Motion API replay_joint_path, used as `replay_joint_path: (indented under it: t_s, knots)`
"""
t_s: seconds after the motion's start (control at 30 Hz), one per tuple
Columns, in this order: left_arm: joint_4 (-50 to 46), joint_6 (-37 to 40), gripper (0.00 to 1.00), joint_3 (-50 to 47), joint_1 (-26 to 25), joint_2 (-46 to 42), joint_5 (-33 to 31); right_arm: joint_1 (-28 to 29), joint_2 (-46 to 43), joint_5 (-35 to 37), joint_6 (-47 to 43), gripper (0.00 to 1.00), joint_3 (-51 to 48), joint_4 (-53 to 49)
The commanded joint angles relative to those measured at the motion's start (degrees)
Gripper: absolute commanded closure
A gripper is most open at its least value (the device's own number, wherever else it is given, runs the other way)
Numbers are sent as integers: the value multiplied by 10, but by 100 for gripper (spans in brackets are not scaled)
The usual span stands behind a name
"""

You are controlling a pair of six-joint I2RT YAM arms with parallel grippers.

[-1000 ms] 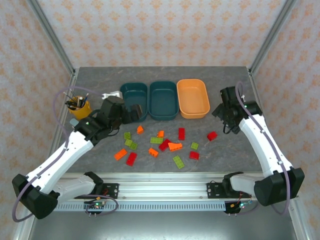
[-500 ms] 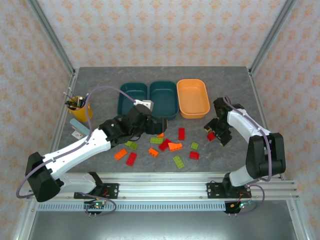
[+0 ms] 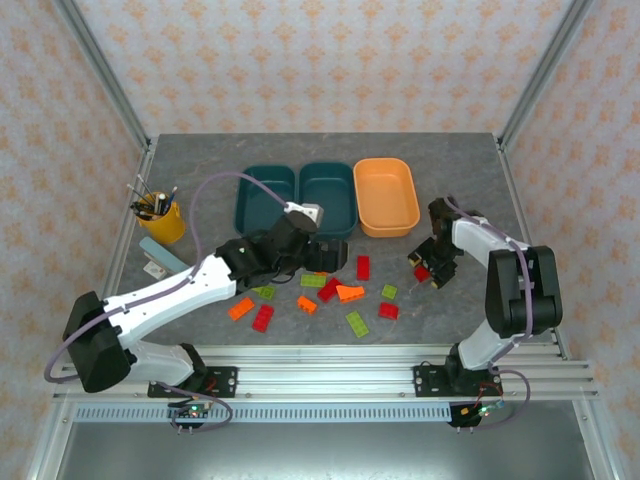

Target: Sort the legos into containers by color

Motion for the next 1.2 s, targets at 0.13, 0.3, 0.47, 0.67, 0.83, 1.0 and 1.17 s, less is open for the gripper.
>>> replay_joint_path:
  t_s: [0.13, 0.3, 0.47, 0.67, 0.83, 1.0, 1.17]
  knots:
    - [7, 16, 0, 48, -18, 30, 10, -2, 14, 11, -2, 50, -5, 17]
    - [5, 16, 0, 62, -23, 44, 11, -2, 6, 13, 6, 59, -15, 21]
    - [-1, 7, 0, 71, -24, 49, 4, -1, -23, 21, 8, 63, -19, 12]
    - [-70, -9, 0, 165, 9, 75, 7, 68, -80, 107, -59, 62, 99, -69]
    - [-106, -16, 0, 269, 65, 137, 52, 91, -16, 112, -100, 62, 217, -80]
    - [-142, -25, 0, 378, 109, 219, 73, 92, 112, 89, -129, 62, 346, -77]
    - [-187, -17, 0, 487, 141, 302, 75, 92, 244, 87, -145, 62, 476, -100]
